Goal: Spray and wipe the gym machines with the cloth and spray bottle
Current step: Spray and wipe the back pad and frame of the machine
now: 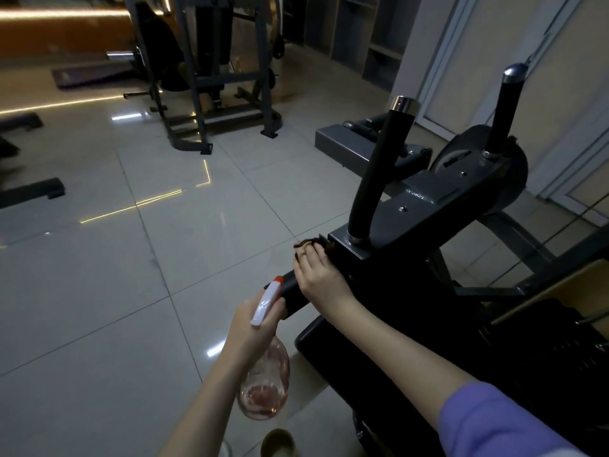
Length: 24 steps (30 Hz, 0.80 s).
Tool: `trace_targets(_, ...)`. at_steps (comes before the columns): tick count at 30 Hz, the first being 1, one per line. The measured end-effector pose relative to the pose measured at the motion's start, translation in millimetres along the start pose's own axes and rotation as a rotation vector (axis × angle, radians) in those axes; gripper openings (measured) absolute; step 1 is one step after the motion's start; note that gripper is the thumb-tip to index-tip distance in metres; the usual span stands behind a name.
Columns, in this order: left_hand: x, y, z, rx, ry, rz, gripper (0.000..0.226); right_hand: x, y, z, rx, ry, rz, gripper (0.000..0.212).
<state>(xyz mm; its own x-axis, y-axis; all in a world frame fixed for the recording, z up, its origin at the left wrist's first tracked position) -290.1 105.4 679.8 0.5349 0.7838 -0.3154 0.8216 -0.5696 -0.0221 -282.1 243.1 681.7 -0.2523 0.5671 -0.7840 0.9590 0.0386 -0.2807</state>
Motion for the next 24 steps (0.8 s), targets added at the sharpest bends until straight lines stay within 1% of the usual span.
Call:
trace_targets(2,-4,-6,1,0.006,-0.011,0.013,0.018,3,-12,1,0.029,-0.02,0.076,0.042)
trace_targets(3,-6,-10,3,0.018,-0.008,0.03,0.019,3,-13,1,0.043,-0.02,0.078,0.042)
trace_targets(5,-9,-17,6,0.026,0.015,0.077,0.023,0,-3,0,0.066,-0.007,0.047,0.04)
trace_targets(9,-13,-38,18,0.022,0.068,0.204,0.029,-15,32,-9,0.091,0.006,-0.076,0.03)
trace_targets(10,-15,-44,21,0.012,0.085,0.24,0.029,-19,37,-10,0.096,-0.001,-0.093,0.033)
trace_targets(11,-17,-52,26,0.012,0.091,0.274,0.03,-22,39,-12,0.111,-0.012,-0.105,0.04)
trace_targets(12,-20,-55,27,0.026,0.091,0.299,0.037,-25,41,-13,0.12,-0.017,-0.123,0.049)
trace_targets(13,-23,-62,30,0.047,0.09,0.338,0.044,-24,38,-12,0.137,0.001,-0.119,0.053)
trace_targets(14,-28,-70,33,0.063,0.096,0.376,0.047,-21,31,-9,0.158,0.037,-0.109,0.053)
trace_targets(17,-42,-97,38,0.081,0.128,0.453,0.04,2,4,7,0.236,0.118,-0.015,0.031)
trace_targets(19,-48,-113,37,0.098,0.148,0.507,0.043,10,-13,14,0.286,0.104,0.052,0.026)
trace_targets(23,-52,-129,27,0.109,0.206,0.663,0.042,-14,-10,11,0.371,0.115,0.068,0.03)
trace_targets(24,-53,-130,25,0.099,0.211,0.685,0.043,-21,-2,11,0.352,0.115,0.069,0.03)
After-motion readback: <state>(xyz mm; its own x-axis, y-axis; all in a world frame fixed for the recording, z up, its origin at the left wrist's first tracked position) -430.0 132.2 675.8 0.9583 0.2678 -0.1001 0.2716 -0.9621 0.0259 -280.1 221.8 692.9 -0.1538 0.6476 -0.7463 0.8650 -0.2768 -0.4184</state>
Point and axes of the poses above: each hand's wrist, its own y-axis away from the middle knuckle, its own x-axis out of the palm, z = x × y, the point moved 5 cm from there along -y, towards the middle knuckle, and after that the axes turned 5 degrees about x, right-handed, at the moved point
